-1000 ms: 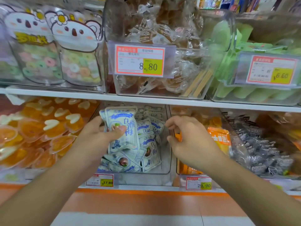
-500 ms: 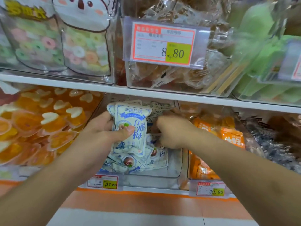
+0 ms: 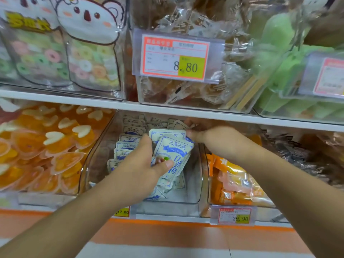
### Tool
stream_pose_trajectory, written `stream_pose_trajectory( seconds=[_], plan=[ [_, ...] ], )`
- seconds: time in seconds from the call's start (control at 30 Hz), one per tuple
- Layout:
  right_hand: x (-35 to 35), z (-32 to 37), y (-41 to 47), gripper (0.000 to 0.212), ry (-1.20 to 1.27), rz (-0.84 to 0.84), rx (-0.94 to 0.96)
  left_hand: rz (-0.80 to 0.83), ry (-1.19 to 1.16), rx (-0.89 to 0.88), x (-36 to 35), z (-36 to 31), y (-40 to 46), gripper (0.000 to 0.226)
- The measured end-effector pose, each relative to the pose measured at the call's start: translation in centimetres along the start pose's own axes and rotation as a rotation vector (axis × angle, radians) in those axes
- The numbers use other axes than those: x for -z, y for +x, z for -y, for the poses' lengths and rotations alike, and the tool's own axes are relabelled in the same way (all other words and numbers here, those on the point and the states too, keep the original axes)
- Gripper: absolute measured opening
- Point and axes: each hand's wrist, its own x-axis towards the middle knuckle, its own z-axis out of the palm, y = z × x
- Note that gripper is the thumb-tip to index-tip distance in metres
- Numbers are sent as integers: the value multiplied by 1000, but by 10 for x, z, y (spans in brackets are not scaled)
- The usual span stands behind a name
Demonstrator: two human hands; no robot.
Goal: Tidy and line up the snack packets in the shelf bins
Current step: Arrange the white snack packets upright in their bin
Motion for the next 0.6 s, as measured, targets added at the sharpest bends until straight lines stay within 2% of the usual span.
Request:
stream_pose_trajectory(
  seconds=[0.07, 0.2, 0.23, 0.3, 0.33, 0.4, 0.5, 0.53, 0.6],
  plan=[
    [4, 3, -10, 10, 160, 7, 0, 25, 22, -5, -6, -4, -1, 48],
    [14, 11, -29, 26, 245, 102, 8, 71, 99, -16, -17, -8, 4, 63],
    [16, 12, -31, 37, 144, 158, 40, 58, 91, -13, -18, -9, 7, 58],
    [14, 17, -34, 76, -178, 209, 105, 50, 70, -6, -19, -8, 13, 45],
    [11, 17, -33, 77, -278, 192, 138, 55, 78, -16, -19, -5, 16, 41],
    [3, 17, -30, 55, -353, 132, 187, 84, 111, -62, -19, 2, 18, 34],
    [-9, 14, -26, 56, -449, 122, 245, 169, 171, -88, -10, 13, 17, 36],
    [-11, 13, -25, 55, -470, 135, 268, 198, 235, -84, -4, 18, 17, 39],
    [-12, 13, -23, 52, -497, 137, 295, 255, 531, -102, 10, 30, 19, 45]
  ],
)
